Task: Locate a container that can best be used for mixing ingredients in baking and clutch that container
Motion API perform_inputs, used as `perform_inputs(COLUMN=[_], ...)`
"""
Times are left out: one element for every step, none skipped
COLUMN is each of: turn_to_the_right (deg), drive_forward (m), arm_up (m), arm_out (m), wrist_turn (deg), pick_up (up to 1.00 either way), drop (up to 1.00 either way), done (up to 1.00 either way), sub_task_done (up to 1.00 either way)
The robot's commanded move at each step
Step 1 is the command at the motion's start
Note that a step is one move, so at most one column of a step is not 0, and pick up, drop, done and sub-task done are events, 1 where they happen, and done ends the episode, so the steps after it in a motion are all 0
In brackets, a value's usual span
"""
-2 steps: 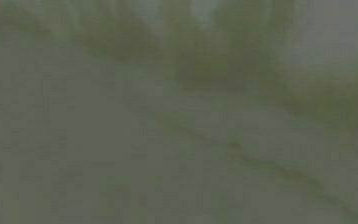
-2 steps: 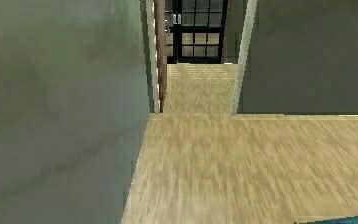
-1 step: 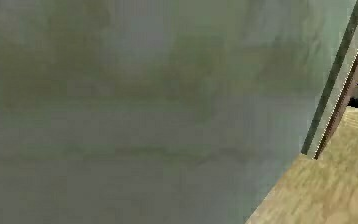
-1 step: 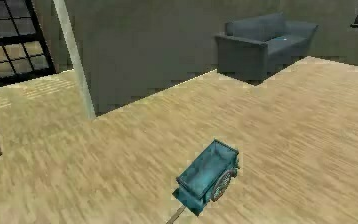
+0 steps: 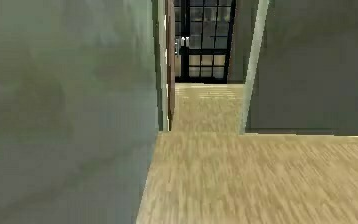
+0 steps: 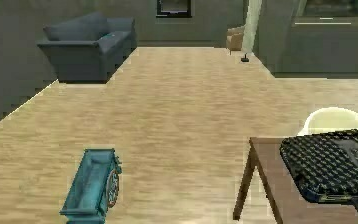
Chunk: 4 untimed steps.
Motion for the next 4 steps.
perform_inputs(turn_to_the_right=[45.0, 24.0, 45.0, 45.0], drive_forward=[0.00, 0.00, 0.00, 0.00], arm_up=[0.00, 0.00, 0.00, 0.00], arm_out=[0.00, 0.00, 0.00, 0.00], wrist_turn=[0.0, 0.0, 0.0, 0.0], pick_up=[0.00, 0.00, 0.00, 0.00], drop=[0.00, 0.00, 0.00, 0.00], done=[0.00, 0.00, 0.00, 0.00], sub_task_done=[0.00, 0.00, 0.00, 0.00])
